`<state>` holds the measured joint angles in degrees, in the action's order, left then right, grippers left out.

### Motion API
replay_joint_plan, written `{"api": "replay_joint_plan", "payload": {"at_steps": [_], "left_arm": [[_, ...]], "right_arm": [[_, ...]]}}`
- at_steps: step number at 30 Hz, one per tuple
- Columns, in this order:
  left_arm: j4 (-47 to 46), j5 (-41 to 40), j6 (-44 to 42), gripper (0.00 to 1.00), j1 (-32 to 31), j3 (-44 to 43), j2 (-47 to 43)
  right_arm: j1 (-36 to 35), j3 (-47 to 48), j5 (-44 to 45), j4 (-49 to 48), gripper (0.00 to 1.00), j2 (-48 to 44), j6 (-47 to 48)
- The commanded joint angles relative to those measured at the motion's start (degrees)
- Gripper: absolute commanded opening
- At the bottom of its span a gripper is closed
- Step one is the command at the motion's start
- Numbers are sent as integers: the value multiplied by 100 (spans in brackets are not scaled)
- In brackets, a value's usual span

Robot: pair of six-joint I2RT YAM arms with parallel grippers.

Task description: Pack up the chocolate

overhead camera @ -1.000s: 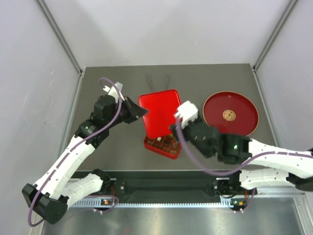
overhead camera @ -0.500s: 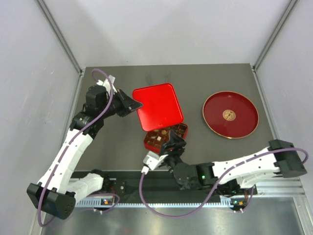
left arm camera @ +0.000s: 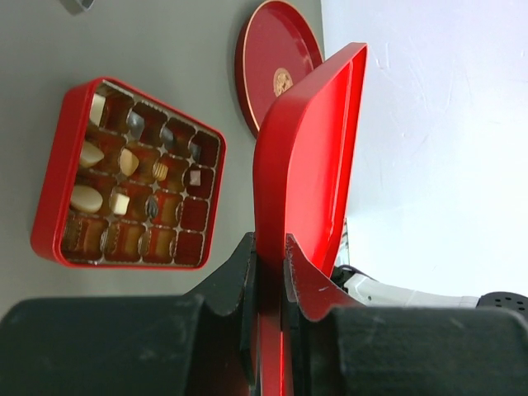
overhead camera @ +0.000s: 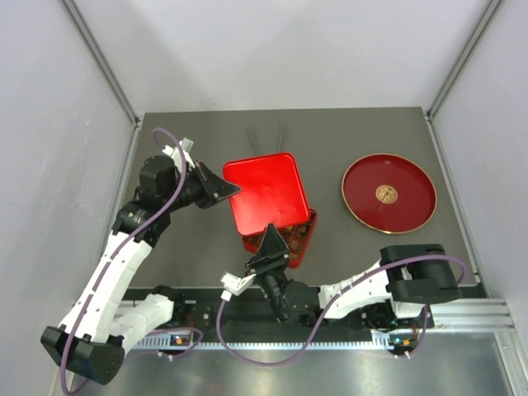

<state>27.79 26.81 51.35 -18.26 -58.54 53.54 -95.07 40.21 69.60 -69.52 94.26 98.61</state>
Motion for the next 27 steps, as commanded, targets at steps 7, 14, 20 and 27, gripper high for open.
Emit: {"api": "replay_joint_plan", "payload": {"at_steps": [7, 14, 20, 27], "left_arm": [[376, -35, -257, 0, 16, -17, -282], [438, -27, -292, 0, 16, 10, -309], [341, 88, -196, 3, 16, -122, -256], [138, 211, -222, 49, 16, -674, -116]], "right_arm": [[138, 523, 115, -1802, 50, 540, 984], [164, 734, 97, -2110, 26, 761, 1398], [155, 936, 308, -2119, 7, 673, 1442], [146, 1112, 510, -2128, 0, 638, 1337]]}}
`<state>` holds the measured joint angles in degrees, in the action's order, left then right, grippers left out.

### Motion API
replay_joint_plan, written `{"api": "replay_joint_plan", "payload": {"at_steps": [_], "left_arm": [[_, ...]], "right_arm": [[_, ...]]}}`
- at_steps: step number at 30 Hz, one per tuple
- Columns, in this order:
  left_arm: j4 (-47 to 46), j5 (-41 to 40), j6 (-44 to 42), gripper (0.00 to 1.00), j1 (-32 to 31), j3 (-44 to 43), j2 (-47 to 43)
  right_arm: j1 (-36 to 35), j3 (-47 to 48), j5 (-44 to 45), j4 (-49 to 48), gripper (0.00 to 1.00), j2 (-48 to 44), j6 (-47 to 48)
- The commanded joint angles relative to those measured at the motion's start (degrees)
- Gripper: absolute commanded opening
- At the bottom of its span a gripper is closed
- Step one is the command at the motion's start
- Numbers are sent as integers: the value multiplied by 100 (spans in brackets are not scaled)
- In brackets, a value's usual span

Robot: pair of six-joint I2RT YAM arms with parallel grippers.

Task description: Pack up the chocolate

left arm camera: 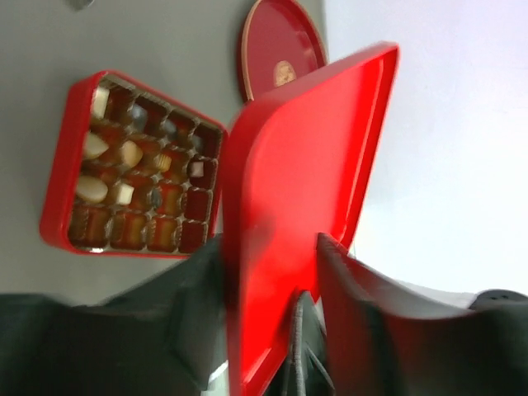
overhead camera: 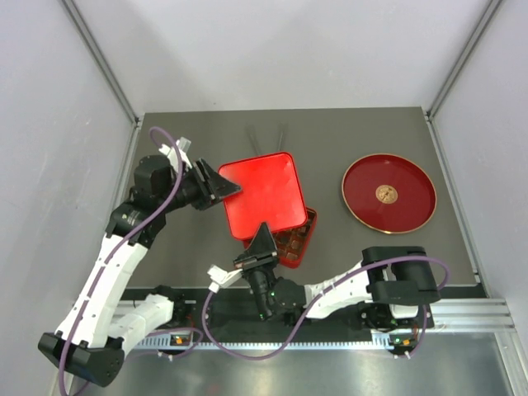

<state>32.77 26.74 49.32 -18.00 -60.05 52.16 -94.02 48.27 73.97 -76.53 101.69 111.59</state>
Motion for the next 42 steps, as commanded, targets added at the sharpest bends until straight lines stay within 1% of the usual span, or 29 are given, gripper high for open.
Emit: {"api": "replay_joint_plan", "payload": {"at_steps": [1, 3, 4, 9, 12, 14, 19, 21, 22, 23, 24, 25, 26, 27, 28, 29, 30, 31, 32, 33, 34, 35, 36, 37, 38, 39, 40, 41, 42], "left_arm": [[-316, 157, -149, 55, -11, -621, 57], [-131, -98, -299, 62, -11, -936, 189], [-79, -177, -474, 68, -11, -1034, 276], [553, -1186, -906, 71, -2, -1912, 453], [712, -1390, -1091, 74, -2, -2335, 523], [818, -1680, -1223, 75, -2, -2545, 584], [1020, -2260, -1521, 75, -2, -2573, 629], [959, -2366, -1583, 76, -2, -2398, 594], [907, -2384, -1583, 77, -2, -2336, 593], [880, -2332, -1575, 77, 7, -2240, 585], [836, -2279, -1522, 77, 24, -2195, 593], [792, -2209, -1496, 77, 25, -2152, 593], [722, -2060, -1469, 77, 33, -2073, 593], [695, -2024, -1452, 77, 33, -2028, 576], [687, -2006, -1452, 77, 42, -1967, 550], [634, -1998, -1452, 77, 51, -1932, 523], [608, -1980, -1486, 77, 51, -1888, 462], [573, -1962, -1522, 77, 51, -1792, 427], [450, -1806, -1565, 77, 51, -1747, 383], [414, -1743, -1609, 77, 51, -1695, 322], [362, -1656, -1627, 77, 51, -1590, 269], [239, -1463, -1662, 78, 51, -1510, 233], [-66, -1044, -1723, 78, 60, -1396, 137], [-278, -761, -1715, 78, 60, -1152, 93], [-489, -506, -1689, 78, 60, -1027, 49], [-996, 88, -1628, 78, 60, -887, 5], [-1227, 338, -1575, 78, 60, -633, 5], [-1404, 549, -1435, 78, 60, -526, 22], [-1614, 778, -1382, 78, 60, -438, 74]], "right_arm": [[41, 375, 160, -1426, 0, -175, 21], [41, 481, 275, -1426, 0, -246, -41], [41, 551, 354, -1426, 0, -333, -111], [50, 491, 469, -1417, 0, -623, -269], [50, 411, 521, -1417, 0, -685, -339], [50, 402, 556, -1426, 0, -756, -497], [41, 499, 706, -1049, 0, -1177, -1243], [50, 587, 706, -515, 0, -1535, -1717], [76, 613, 680, 45, 0, -1721, -2764], [137, 674, 627, 1895, 0, -1931, -3583], [208, 1058, 270, 3367, 0, -2412, -6124], [295, 1514, -247, 7245, 0, -2643, -7811], [827, 2006, -1096, 8545, 0, -2837, -9124], [1172, 2263, -2566, 8950, 0, -3248, -9799], [1375, 2170, -2798, 8884, 0, -3461, -10232], [1717, 2056, -3236, 8901, 0, -3820, -10332], [1920, 2046, -3519, 8997, 0, -3980, -10664], [2314, 2037, -3783, 9155, 0, -4147, -10841], [2509, 1968, -4386, 9200, 0, -4505, -11017], [2694, 1932, -4731, 9226, 0, -4674, -11358], [3009, 1897, -5048, 9253, 0, -4850, -11492], [3160, 1862, -5312, 9270, 0, -5147, -11641], [3301, 1853, -5810, 9288, 0, -5263, -11938], [3598, 1844, -6076, 9340, 0, -5360, -12089], [3758, 1826, -6584, 9358, 0, -5509, -12247], [3890, 1809, -6859, 9367, 0, -5572, -12553], [4169, 1800, -7157, 9350, 0, -5607, -12704], [4303, 1782, -7804, 9323, 0, -5625, -12845], [4426, 1765, -8072, 9271, 0, -5634, -13099]]}}
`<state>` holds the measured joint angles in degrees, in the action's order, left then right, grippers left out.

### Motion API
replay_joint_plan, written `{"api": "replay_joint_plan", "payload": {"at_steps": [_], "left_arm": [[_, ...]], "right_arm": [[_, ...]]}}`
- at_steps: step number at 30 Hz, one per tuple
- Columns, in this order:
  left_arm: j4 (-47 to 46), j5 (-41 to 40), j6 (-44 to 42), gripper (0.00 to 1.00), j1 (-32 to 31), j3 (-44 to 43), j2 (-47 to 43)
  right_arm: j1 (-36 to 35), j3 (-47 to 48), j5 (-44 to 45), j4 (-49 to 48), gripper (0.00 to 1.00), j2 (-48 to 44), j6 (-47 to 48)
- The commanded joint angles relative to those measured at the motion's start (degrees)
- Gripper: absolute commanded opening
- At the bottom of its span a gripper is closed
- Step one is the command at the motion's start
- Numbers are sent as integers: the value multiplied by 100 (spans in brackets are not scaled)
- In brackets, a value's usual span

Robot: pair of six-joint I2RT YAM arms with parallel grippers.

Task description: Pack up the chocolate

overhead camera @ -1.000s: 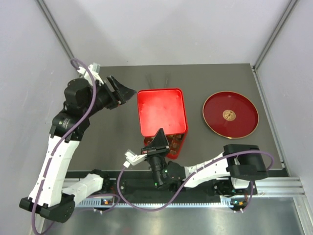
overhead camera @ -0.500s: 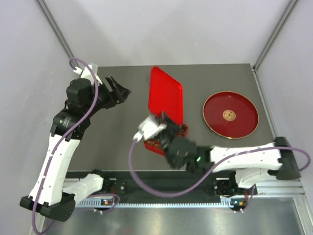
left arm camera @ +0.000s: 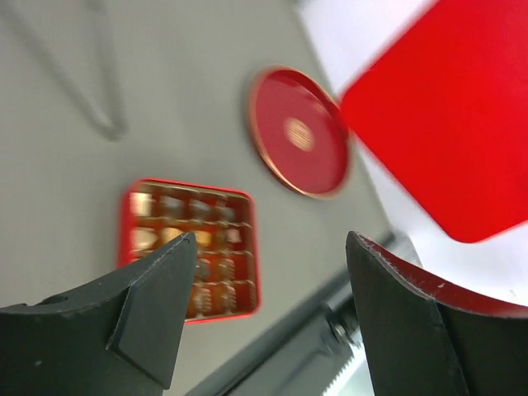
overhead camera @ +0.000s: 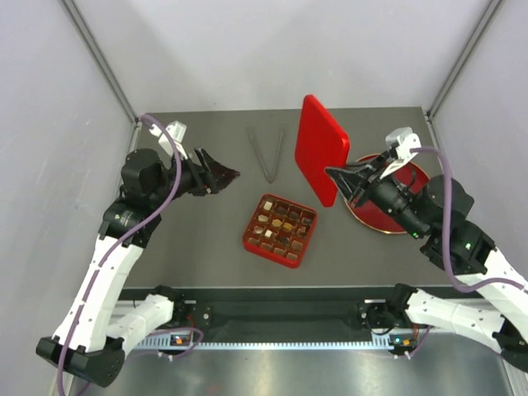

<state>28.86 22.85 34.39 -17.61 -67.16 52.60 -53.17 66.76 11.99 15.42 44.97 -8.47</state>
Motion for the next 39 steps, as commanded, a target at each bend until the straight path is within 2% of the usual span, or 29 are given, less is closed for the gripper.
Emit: {"api": "replay_joint_plan", "payload": {"at_steps": [1, 4, 9, 14, 22, 24, 30, 34, 38, 39], "left_arm": [[-1556, 1500, 172, 78, 20, 421, 66], [-2137, 1818, 384, 79, 20, 650, 110], [-2412, 1968, 323, 79, 29, 704, 171], [-2262, 1863, 112, 78, 29, 932, 382], [-2544, 1907, 77, 78, 47, 1503, 593], [-2613, 1933, 41, 79, 38, 1582, 585], [-3492, 2452, 498, 77, 38, 2039, 576], [-3966, 2505, 875, 72, 47, 2390, 488], [-4327, 2654, 1227, 56, 38, 2628, 541], [-4310, 2585, 1236, 54, 38, 2681, 532]], "right_arm": [[525, -102, -2084, -29, 0, 29, -1217], [885, -365, -2744, -451, 0, -58, -1709], [1475, -1296, -4010, -1496, 0, -129, -2763], [2012, -2332, -4836, -3254, 0, -155, -3827], [2117, -2923, -5119, -4450, 0, -41, -4514], [2144, -2976, -5145, -4495, 0, -6, -4549], [2302, -3204, -5294, -4996, 0, 108, -4848], [2469, -3494, -5409, -5575, 0, 240, -5199], [2618, -3784, -5453, -5919, 5, 442, -5393], [2671, -3828, -5453, -5928, 9, 468, -5393]]}}
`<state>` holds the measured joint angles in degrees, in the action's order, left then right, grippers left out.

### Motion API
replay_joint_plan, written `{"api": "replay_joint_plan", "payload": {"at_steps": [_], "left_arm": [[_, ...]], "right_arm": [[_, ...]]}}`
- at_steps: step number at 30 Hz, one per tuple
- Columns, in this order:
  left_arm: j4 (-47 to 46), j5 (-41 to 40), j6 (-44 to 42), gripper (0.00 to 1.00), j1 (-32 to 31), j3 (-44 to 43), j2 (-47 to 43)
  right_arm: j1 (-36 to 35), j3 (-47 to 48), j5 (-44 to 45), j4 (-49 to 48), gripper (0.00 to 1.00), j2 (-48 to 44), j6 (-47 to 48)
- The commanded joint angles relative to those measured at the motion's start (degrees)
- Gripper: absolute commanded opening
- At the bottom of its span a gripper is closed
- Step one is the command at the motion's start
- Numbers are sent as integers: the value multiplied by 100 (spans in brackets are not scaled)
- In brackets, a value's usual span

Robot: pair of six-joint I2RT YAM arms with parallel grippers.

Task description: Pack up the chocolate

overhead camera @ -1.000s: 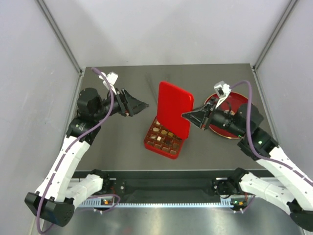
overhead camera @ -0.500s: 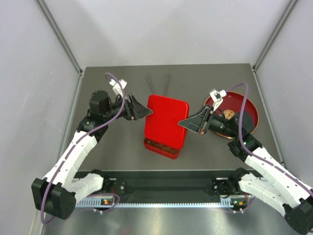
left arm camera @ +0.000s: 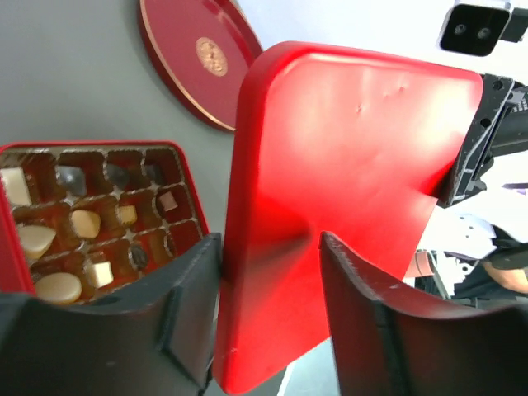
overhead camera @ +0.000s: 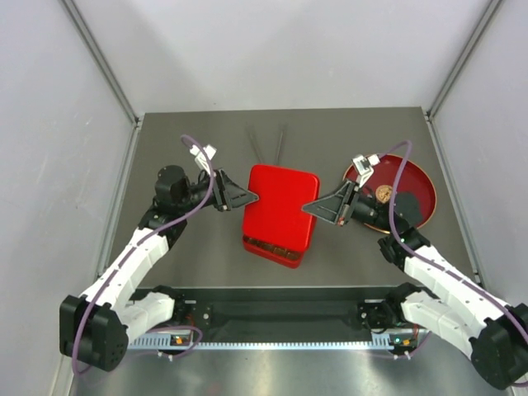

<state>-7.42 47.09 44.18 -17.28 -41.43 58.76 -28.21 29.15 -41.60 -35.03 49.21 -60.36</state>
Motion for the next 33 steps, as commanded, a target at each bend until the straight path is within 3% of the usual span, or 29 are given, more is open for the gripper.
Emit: {"api": "replay_joint_plan", "payload": {"at_steps": [1, 5, 10, 21, 33], "left_arm": [[-612, 73, 240, 52, 14, 117, -76], [-120, -235, -6, 37, 14, 21, 100], [56, -385, -59, 31, 14, 21, 399], [293, -807, -472, 28, 23, 47, 996], [531, -1114, -1113, 27, 32, -58, 1831]], "right_arm": [[201, -102, -93, -883, 11, 80, -196], [272, -286, -24, -681, 20, 290, -38], [316, -454, 108, -375, 31, 431, 85], [333, -875, 557, 163, 37, 519, 490], [333, -1210, 698, -663, 38, 1433, 560]]}}
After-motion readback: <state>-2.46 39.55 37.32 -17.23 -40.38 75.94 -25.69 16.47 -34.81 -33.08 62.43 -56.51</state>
